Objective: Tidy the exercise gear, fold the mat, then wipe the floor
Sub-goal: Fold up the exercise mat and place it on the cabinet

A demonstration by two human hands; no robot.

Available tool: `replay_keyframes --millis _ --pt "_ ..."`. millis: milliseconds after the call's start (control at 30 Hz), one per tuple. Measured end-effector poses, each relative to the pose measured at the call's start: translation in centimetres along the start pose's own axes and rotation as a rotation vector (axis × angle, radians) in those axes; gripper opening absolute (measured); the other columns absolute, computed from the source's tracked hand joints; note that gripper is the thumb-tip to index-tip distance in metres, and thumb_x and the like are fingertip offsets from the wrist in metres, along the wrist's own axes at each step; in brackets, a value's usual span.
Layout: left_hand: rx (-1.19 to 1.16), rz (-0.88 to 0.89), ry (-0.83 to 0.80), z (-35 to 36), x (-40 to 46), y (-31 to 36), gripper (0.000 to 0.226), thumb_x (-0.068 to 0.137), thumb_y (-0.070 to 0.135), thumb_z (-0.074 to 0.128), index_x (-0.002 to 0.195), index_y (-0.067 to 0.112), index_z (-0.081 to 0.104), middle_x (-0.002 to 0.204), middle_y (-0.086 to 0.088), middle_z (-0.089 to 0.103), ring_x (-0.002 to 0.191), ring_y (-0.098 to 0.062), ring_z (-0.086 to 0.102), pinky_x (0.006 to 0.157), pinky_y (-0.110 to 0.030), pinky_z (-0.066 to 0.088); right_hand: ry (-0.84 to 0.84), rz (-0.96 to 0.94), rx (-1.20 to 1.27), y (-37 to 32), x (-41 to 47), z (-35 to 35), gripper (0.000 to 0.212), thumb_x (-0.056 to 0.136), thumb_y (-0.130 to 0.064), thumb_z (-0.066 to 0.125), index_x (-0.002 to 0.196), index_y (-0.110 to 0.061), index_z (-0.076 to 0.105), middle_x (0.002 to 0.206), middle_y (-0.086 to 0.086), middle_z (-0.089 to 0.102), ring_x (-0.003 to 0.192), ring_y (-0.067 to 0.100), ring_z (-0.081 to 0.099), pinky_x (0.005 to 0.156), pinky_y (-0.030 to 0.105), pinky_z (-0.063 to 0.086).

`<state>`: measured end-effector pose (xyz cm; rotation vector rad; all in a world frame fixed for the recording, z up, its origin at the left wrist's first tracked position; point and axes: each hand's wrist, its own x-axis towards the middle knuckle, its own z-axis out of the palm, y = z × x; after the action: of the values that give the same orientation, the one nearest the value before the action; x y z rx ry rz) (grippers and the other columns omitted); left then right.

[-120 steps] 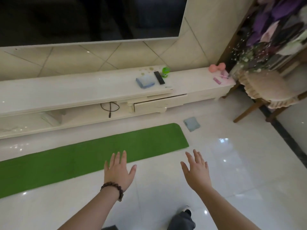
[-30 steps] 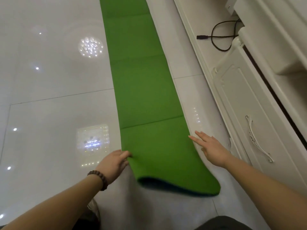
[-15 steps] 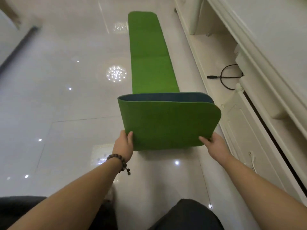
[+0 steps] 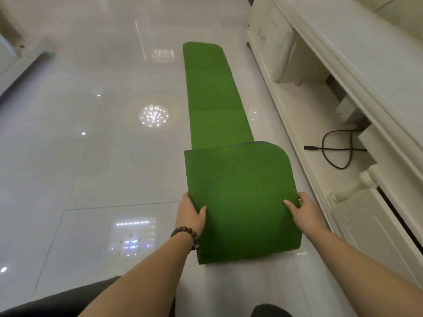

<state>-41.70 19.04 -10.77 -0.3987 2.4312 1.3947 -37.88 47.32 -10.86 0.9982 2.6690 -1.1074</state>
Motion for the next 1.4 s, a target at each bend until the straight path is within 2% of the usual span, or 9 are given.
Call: replay_keyframes --millis 267,433,667,867,933,1000,1133,1267,1400 --pt "0.082 -0.213 -0.115 1.7 6.1 -2.9 0.05 0.085 0.015 0.066 0.129 0.009 0.043 0.127 -0.011 0.054 0.114 -0.028 0.056 0.099 -0.04 0.047 -0.196 0.13 -0.196 -1.1 3.8 3.6 0.047 0.09 -0.022 0.06 0.13 -0.006 0.044 0.126 0.015 0.058 0.111 0.033 0.056 0.089 0.034 0.044" --pt "0.188 -0.329 -0.185 4.2 8.1 -5.0 0.07 0.086 0.023 0.065 0.144 0.014 0.027 0.133 -0.013 0.045 0.121 -0.03 0.05 0.1 -0.044 0.046 -0.32 0.233 -0.227 0.7 6.1 6.3 0.054 0.089 -0.024 0.061 0.135 -0.008 0.038 0.13 0.014 0.055 0.114 0.033 0.055 0.096 0.039 0.046" --pt "-0.013 -0.313 -0.21 5.8 11.4 -5.0 0.072 0.081 0.022 0.071 0.141 0.013 0.031 0.137 -0.009 0.047 0.122 -0.028 0.049 0.103 -0.045 0.044 -0.276 0.226 -0.168 2.1 10.0 8.3 0.09 0.083 -0.034 0.069 0.15 -0.019 0.011 0.151 0.015 0.024 0.135 0.035 0.033 0.109 0.043 0.031" --pt "-0.176 -0.366 -0.167 6.2 14.1 -4.2 0.076 0.086 0.028 0.065 0.147 0.019 0.02 0.146 -0.008 0.04 0.125 -0.031 0.048 0.099 -0.05 0.046 -0.277 0.316 -0.098 3.1 12.8 9.6 0.105 0.072 -0.045 0.076 0.15 -0.027 0.008 0.148 0.017 0.027 0.132 0.039 0.035 0.108 0.052 0.033" --pt "-0.205 -0.413 -0.18 5.8 14.4 -4.5 0.08 0.086 0.034 0.065 0.149 0.021 0.018 0.147 -0.009 0.037 0.121 -0.032 0.052 0.086 -0.046 0.054 -0.284 0.337 -0.039 3.3 13.2 9.9 0.105 0.07 -0.043 0.078 0.149 -0.024 0.012 0.148 0.017 0.03 0.131 0.039 0.037 0.107 0.052 0.035" --pt "-0.319 -0.452 -0.199 5.5 14.6 -4.5 0.069 0.084 0.032 0.067 0.143 0.018 0.033 0.137 -0.009 0.049 0.107 -0.028 0.061 0.076 -0.042 0.057 -0.305 0.374 0.047 3.4 13.6 9.7 0.1 0.069 -0.04 0.08 0.146 -0.017 0.021 0.145 0.016 0.038 0.126 0.038 0.044 0.104 0.05 0.04" --pt "-0.473 -0.443 -0.188 4.6 14.5 -3.4 0.046 0.082 0.017 0.07 0.124 0.018 0.051 0.119 -0.008 0.062 0.098 -0.029 0.066 0.084 -0.053 0.054 -0.382 0.428 0.26 2.8 13.6 8.6 0.068 0.071 -0.028 0.08 0.127 -0.004 0.049 0.119 0.015 0.062 0.098 0.032 0.063 0.091 0.048 0.051" --pt "-0.45 -0.297 -0.162 2.8 14.1 -0.6 0.035 0.085 0.01 0.066 0.115 0.022 0.053 0.117 -0.006 0.063 0.099 -0.029 0.065 0.084 -0.052 0.054 -0.402 0.411 0.505 1.0 13.3 7.0 0.058 0.079 -0.017 0.073 0.129 -0.006 0.046 0.115 0.011 0.062 0.094 0.028 0.064 0.083 0.044 0.053" --pt "-0.414 -0.101 -0.064 0.2 13.4 2.5 0.031 0.086 0.004 0.063 0.11 0.021 0.054 0.11 -0.002 0.066 0.095 -0.021 0.066 0.078 -0.038 0.057 -0.431 0.304 0.696 -2.1 13.2 4.8 0.048 0.085 -0.007 0.064 0.13 -0.011 0.047 0.123 0.012 0.061 0.103 0.029 0.062 0.092 0.047 0.049"
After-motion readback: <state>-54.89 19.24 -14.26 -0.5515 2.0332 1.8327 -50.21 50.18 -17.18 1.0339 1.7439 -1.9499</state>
